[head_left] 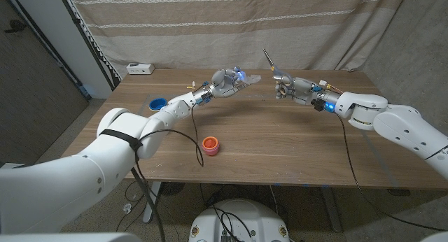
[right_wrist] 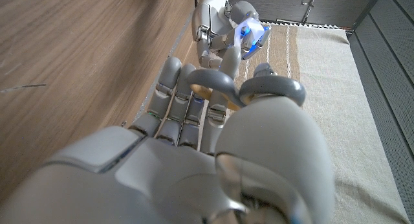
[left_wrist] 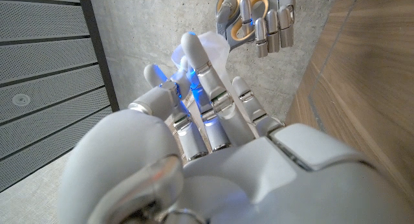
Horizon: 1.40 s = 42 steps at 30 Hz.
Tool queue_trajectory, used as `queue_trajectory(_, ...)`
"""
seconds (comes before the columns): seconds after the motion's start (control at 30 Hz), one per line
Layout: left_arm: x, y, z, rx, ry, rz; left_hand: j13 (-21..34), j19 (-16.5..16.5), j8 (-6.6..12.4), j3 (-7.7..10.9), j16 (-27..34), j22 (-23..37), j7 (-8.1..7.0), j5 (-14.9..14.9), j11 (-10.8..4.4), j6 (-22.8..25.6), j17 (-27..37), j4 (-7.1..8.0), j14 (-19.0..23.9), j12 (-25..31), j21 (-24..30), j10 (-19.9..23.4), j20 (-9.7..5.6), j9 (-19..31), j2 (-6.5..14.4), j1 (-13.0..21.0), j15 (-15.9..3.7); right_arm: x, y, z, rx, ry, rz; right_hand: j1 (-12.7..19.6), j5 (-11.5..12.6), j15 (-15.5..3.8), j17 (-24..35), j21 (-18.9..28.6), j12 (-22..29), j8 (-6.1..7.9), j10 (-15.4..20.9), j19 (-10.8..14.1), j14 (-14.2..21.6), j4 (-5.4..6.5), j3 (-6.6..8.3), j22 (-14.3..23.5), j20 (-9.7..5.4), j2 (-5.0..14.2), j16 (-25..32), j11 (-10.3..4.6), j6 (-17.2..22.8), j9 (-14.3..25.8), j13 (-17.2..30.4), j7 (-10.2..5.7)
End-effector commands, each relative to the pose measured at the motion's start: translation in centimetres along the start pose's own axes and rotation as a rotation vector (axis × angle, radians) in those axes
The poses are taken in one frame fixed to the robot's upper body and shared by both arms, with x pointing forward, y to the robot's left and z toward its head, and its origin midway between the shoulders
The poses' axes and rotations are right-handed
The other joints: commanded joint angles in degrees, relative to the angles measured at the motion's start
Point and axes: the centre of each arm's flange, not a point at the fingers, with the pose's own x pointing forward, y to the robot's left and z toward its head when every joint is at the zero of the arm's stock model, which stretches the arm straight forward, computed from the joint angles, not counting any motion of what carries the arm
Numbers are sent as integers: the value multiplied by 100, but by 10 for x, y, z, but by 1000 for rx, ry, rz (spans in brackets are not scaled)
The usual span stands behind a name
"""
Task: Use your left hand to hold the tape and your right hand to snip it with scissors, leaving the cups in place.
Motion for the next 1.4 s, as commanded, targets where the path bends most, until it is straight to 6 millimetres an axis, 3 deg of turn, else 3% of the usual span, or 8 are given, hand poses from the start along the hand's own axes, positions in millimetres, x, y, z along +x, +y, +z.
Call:
queue_trajectory(0.03,-9,-9,6,26,-62,0,79,-5,-78,-18,-56,26,4,11,-446,101,-84,-13,-112,1202,-5,438,-413,-139,22,23,11,-3,3,1,3,-13,-18,287,-15,-766,20,51,2254,41,397,-26,40,21,-7,17,-244,242,29,-392,-16,17,27,-18)
queue_trajectory(0.3,-10,-11,9,44,-70,19,-108,-23,-199,-42,-54,23,5,10,-447,112,-146,-19,-202,1127,-19,451,-420,-320,3,33,7,-4,6,0,1,-11,-29,227,-35,-740,3,79,2229,59,412,-16,48,53,-43,10,-227,206,23,-373,-9,4,-16,-13)
queue_trajectory(0.47,-11,-13,10,51,-77,23,-161,-32,-245,-55,-53,23,-8,10,-448,131,-171,-20,-241,1112,-25,454,-417,-396,-6,39,6,-5,8,1,-4,-16,-39,141,-47,-741,-20,89,2198,1,431,-9,46,84,-106,-1,-213,143,15,-353,-103,-60,-83,-10)
queue_trajectory(0.57,-11,-14,11,53,-78,24,-199,-39,-269,-64,-44,24,-9,11,-448,148,-180,-19,-250,1096,-30,447,-415,-441,-7,45,5,-6,9,1,0,-16,-48,44,-50,-741,-25,88,2197,-146,426,-4,50,121,-169,-12,-201,106,28,-348,-358,-137,-102,-42)
queue_trajectory(0.77,-14,-15,13,65,-78,33,-223,-36,-318,-79,-35,24,-13,12,-449,168,-202,-20,-274,1107,-33,462,-419,-525,-13,58,5,-8,13,1,4,-22,-56,-171,-42,-707,-61,72,2209,-316,403,12,37,193,-309,-29,-164,25,40,-343,-497,-281,-122,-74)
queue_trajectory(1.1,-21,-14,17,98,-81,62,-256,-43,-341,-103,-19,24,-15,14,-449,200,-230,-21,-294,1126,-44,474,-420,-573,-22,82,6,-8,19,1,6,-21,-70,-317,-13,-696,-63,47,2217,-441,360,11,15,236,-402,-38,-148,-14,35,-335,-554,-395,-126,-195)
queue_trajectory(1.4,-23,-14,19,124,-72,74,-288,-40,-350,-131,6,26,0,15,-450,180,-243,-12,-298,1147,-51,476,-420,-563,-20,106,6,-10,23,0,12,-23,-90,-467,19,-657,-63,18,2215,-674,324,8,9,270,-505,-43,-132,-67,33,-323,-781,-544,-151,-246)
